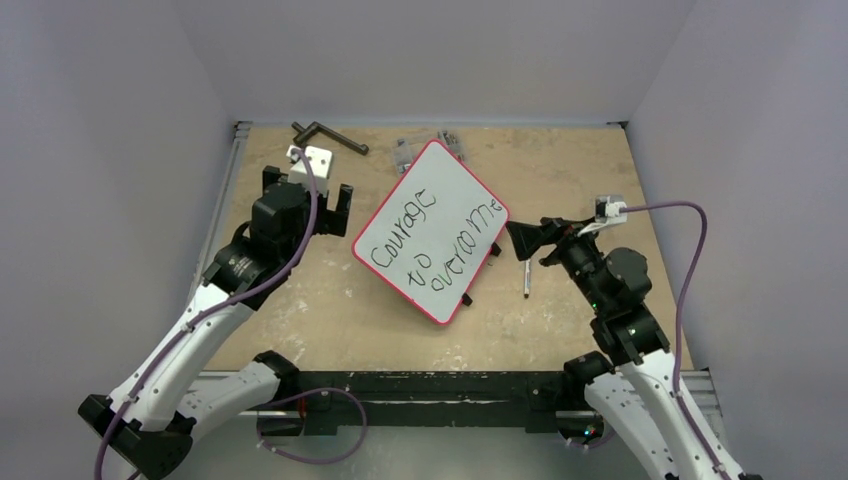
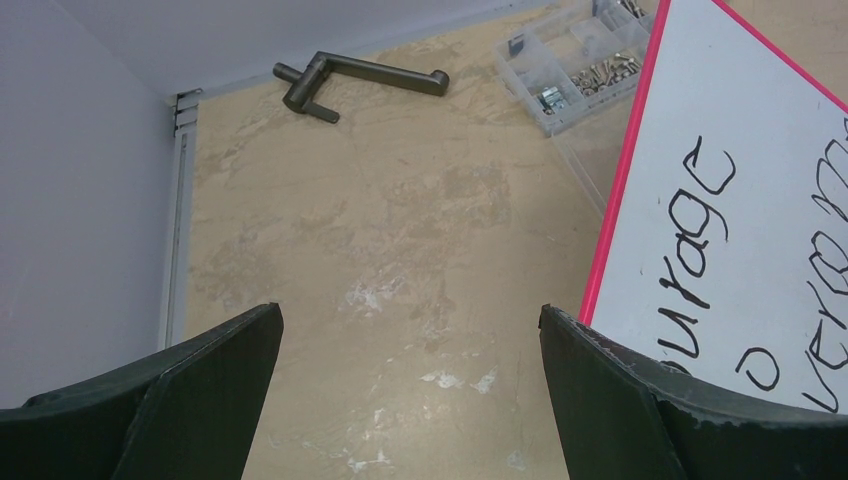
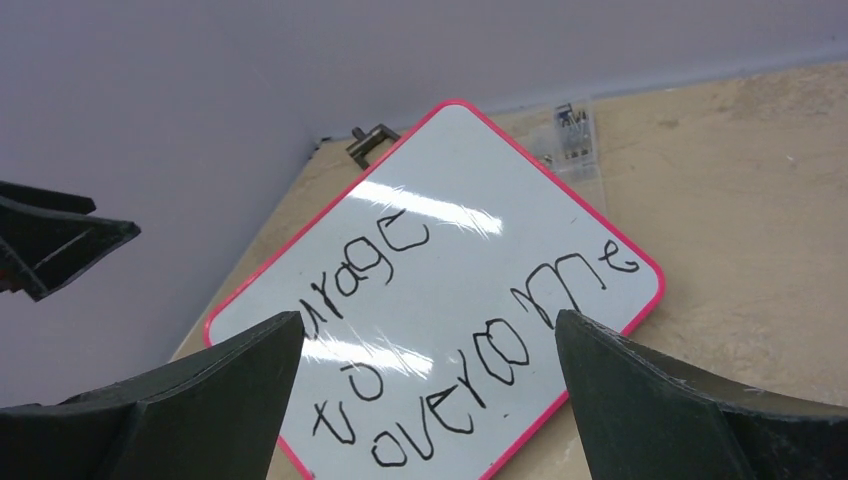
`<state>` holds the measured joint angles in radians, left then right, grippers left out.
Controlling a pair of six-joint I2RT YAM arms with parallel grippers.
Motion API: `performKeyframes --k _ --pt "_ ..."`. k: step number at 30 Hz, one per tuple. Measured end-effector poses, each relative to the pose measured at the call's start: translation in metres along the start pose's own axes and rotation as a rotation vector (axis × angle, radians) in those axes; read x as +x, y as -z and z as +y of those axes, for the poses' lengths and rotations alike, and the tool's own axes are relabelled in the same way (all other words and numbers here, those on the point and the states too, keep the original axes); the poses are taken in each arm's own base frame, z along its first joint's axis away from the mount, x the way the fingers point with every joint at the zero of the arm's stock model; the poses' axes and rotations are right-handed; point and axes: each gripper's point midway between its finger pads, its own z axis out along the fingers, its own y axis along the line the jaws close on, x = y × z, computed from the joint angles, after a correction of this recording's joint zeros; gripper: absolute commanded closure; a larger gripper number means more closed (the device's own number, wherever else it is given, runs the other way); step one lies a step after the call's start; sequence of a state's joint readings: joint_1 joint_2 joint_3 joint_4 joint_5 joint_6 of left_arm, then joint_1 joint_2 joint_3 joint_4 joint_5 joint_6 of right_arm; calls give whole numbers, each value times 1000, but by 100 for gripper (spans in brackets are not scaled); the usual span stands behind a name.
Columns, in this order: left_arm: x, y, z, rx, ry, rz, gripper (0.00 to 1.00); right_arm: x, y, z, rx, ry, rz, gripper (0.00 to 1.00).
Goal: Write a sentence on the whiteboard
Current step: Reset both arms
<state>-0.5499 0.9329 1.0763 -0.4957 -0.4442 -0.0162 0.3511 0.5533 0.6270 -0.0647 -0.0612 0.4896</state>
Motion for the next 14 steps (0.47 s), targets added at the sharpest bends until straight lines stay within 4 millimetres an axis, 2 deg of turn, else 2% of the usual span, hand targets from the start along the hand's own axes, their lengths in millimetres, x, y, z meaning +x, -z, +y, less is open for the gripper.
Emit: performKeyframes --k 5,14 --pt "-3 4 4 -9 8 -16 0 1 19 9 -72 -19 -47 1" --pt "-6 7 5 -11 14 -28 0 6 23 8 -72 -50 -52 1"
